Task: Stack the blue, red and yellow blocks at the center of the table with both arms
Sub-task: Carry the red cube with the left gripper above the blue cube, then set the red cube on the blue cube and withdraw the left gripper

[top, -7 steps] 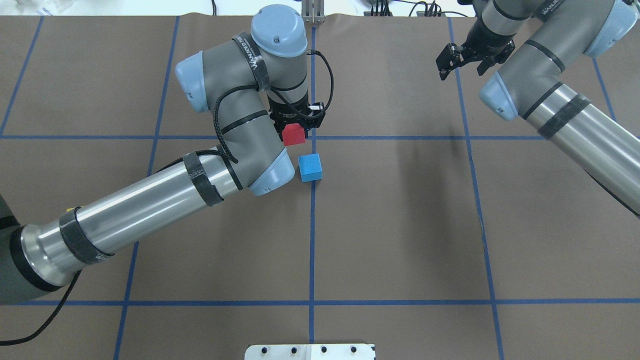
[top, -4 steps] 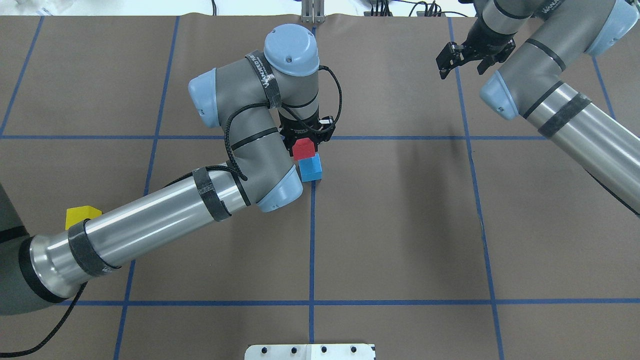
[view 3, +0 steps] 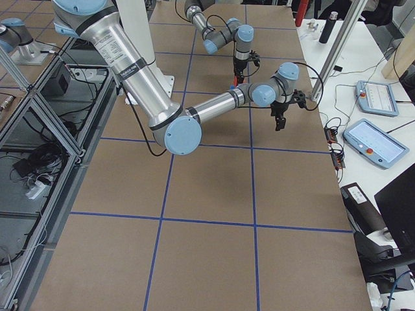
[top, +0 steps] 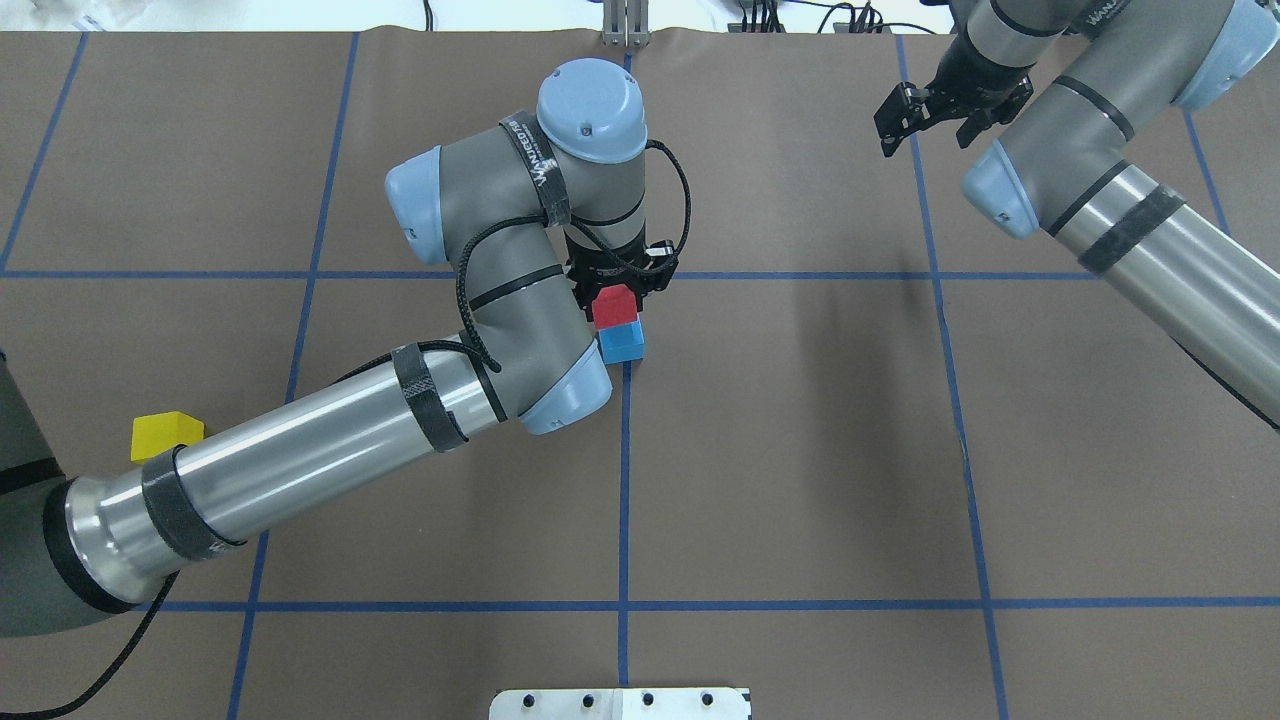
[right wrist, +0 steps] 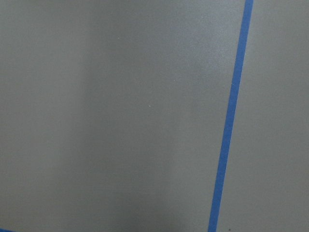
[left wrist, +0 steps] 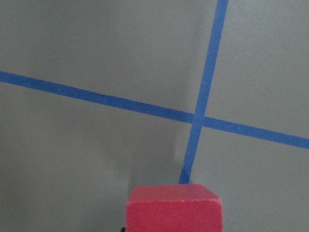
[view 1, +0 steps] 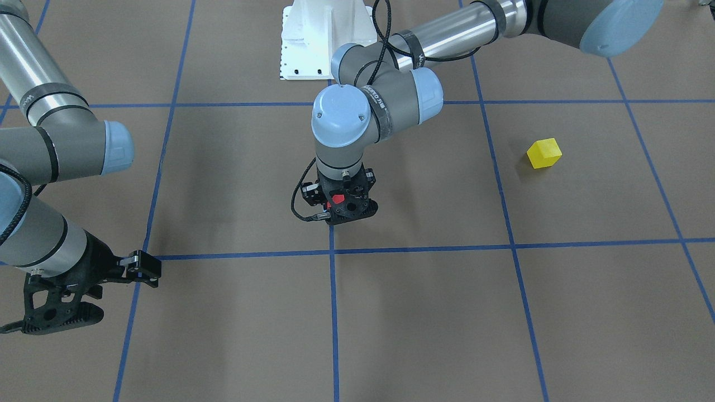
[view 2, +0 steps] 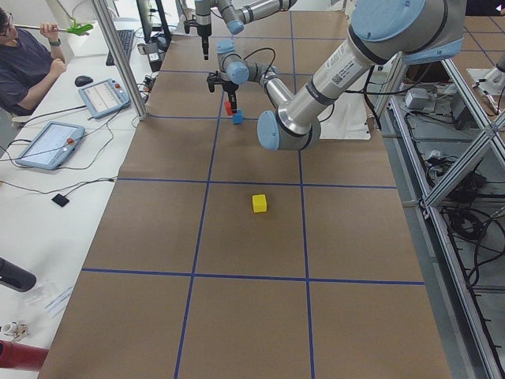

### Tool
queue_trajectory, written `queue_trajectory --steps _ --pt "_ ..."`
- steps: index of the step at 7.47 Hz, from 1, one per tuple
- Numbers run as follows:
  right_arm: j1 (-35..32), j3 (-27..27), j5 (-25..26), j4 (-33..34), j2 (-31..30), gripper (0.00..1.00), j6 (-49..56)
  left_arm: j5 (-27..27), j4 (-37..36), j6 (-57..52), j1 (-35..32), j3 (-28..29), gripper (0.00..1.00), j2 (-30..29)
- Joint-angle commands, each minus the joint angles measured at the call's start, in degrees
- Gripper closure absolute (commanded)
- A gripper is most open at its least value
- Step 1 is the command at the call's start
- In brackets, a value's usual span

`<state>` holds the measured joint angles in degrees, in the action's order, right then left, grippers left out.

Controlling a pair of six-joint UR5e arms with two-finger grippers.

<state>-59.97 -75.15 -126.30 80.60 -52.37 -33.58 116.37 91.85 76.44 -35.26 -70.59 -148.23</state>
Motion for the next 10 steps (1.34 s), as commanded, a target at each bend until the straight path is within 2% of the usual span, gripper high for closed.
queue_trajectory --steps 1,5,6,7,10 --pt "0.03 0.00 -0.09 0.00 0.08 0.00 -0.09 0.09 -0.09 1.24 0.72 -0.77 1.00 0.13" --pt "-0.50 0.00 -0.09 0.00 -0.01 0.00 0.09 0.26 -0.35 1.43 0.81 -1.48 1.00 0.57" --pt "-0.59 0.00 -0.09 0.00 -0.01 0.00 0.09 0.18 -0.27 1.52 0.89 -1.48 0.72 0.57" --pt "-0.59 0.00 -0.09 0.00 -0.01 0.00 0.09 0.00 -0.26 1.87 1.07 -1.83 0.01 0.83" --pt "-1.29 0.00 -0.26 0.17 -0.01 0.00 0.18 -0.09 -0.70 2.04 0.98 -4.81 0.00 1.19"
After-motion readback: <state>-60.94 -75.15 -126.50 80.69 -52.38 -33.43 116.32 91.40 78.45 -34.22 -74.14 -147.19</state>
